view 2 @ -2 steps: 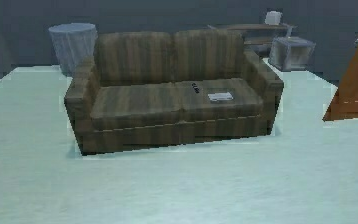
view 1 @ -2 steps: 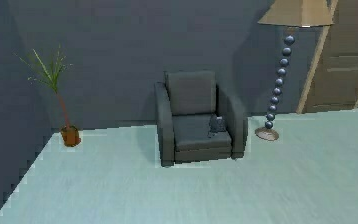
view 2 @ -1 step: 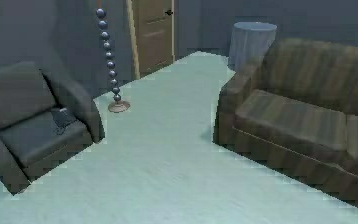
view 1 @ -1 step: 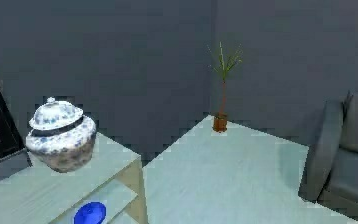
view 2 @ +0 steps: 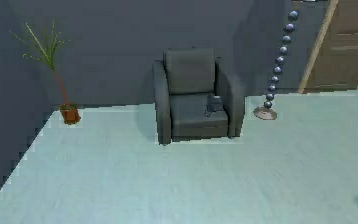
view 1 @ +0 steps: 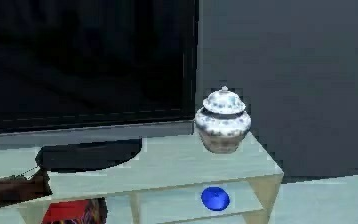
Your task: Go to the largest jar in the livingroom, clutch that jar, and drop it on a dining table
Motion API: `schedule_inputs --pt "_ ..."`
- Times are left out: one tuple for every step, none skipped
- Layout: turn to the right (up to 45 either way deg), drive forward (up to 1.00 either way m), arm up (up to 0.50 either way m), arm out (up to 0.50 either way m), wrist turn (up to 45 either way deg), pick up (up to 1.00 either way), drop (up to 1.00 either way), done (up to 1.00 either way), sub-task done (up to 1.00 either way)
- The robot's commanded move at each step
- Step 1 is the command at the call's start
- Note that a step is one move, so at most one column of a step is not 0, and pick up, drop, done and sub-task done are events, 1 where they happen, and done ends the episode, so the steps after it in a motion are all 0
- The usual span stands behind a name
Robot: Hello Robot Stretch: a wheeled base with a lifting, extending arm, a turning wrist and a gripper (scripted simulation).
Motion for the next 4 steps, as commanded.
schedule_inputs --pt "-45.0 0.00 0.00 0.00 0.0 0.00 0.00 0.00 0.00" --pt "-27.0 0.00 0.00 0.00 0.0 0.00 0.00 0.00 0.00" --pt "45.0 0.00 0.00 0.00 0.0 0.00 0.00 0.00 0.00" --pt "36.0 0.00 0.00 0.00 0.0 0.00 0.00 0.00 0.00"
